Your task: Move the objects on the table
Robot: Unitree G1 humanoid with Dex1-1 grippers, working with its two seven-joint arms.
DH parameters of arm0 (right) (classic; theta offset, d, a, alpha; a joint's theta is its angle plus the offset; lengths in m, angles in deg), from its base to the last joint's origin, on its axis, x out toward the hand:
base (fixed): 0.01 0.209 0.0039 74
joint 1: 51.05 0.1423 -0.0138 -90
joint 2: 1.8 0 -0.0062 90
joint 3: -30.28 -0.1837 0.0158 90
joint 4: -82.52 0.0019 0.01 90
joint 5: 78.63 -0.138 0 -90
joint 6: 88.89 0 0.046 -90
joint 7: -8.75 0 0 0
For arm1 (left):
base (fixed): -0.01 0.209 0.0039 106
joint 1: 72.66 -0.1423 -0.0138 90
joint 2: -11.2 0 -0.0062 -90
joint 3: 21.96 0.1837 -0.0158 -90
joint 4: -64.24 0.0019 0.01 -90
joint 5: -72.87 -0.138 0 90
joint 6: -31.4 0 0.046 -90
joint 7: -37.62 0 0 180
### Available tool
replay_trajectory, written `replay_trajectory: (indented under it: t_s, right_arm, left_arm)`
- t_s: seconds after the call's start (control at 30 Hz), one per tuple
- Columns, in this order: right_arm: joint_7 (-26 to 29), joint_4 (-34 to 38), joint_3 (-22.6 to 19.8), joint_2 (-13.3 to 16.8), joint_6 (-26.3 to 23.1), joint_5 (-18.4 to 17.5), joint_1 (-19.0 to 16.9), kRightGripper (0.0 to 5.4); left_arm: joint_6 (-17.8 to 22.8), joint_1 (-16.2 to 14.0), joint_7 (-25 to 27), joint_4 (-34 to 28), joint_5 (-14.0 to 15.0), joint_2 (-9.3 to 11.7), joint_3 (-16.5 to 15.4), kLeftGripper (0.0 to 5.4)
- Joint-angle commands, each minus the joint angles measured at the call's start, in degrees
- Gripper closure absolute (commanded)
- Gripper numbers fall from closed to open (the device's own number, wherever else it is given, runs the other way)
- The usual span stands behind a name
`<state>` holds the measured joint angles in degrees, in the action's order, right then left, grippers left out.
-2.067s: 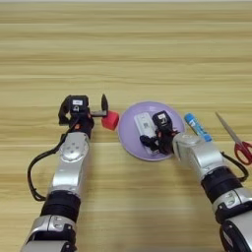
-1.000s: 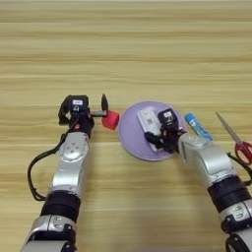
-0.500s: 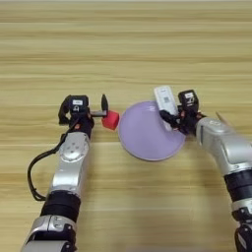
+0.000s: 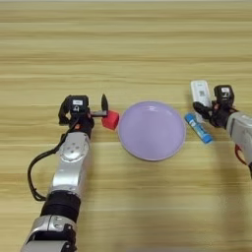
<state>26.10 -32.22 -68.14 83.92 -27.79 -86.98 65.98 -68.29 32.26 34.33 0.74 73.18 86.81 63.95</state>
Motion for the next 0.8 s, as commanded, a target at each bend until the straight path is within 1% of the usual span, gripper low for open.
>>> replay_trajectory:
  t_s: [0.03,0.27,0.47,0.63,0.8]
  right_arm:
    - [0.1,-4.5,-0.5,2.7,2.6,0.6,1.3,2.49]
    - [0.6,-14.3,0.0,5.6,7.0,1.6,3.5,2.49]
    - [1.3,-19.9,0.8,6.8,9.6,2.6,5.0,2.49]
    - [2.2,-22.4,1.5,6.9,10.6,3.2,5.4,2.49]
    - [4.6,-21.6,2.7,6.4,8.8,2.8,4.4,2.49]
  left_arm:
    - [0.0,0.7,-0.2,0.4,-0.5,0.1,0.1,0.00]
    - [0.0,0.8,-0.2,0.5,-0.4,0.1,0.1,0.00]
    - [-0.1,0.8,-0.1,0.6,-0.4,0.2,0.0,0.00]
    - [-0.1,0.9,-0.1,0.8,-0.4,0.2,0.0,0.00]
    - [-0.1,0.8,-0.1,0.7,-0.4,0.2,0.0,0.00]
